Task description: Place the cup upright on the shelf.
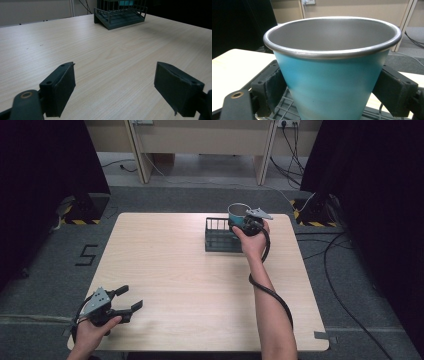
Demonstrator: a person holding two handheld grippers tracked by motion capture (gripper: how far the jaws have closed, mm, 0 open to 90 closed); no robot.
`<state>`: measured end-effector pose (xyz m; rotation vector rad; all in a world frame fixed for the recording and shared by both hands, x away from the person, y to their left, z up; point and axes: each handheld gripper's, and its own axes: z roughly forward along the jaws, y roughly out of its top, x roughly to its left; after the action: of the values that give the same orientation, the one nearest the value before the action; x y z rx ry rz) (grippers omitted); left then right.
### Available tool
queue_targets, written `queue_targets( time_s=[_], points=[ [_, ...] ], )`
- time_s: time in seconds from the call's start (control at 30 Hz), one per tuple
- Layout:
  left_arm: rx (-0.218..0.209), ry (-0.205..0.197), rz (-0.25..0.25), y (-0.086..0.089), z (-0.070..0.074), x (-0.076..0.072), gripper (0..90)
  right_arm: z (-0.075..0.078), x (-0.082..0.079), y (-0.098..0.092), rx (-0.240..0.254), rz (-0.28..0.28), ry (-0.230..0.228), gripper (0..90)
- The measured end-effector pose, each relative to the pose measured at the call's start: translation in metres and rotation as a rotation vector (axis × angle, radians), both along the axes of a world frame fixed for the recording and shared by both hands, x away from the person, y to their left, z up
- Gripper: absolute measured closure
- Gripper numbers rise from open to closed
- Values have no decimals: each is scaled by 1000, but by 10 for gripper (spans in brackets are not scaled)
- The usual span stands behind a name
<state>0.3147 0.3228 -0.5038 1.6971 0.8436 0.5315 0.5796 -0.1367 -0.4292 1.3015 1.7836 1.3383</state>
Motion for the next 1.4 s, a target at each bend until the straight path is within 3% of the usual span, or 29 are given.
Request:
queue_targets(
  time_s=[0.6, 1.4],
  points=[
    [0, 1, -1, 0, 0, 0, 166, -9, 3, 1, -40, 0, 58, 168],
    [2, 1, -2, 0, 0, 0, 166, -8, -8, 4, -31, -16, 90, 159]
  ],
)
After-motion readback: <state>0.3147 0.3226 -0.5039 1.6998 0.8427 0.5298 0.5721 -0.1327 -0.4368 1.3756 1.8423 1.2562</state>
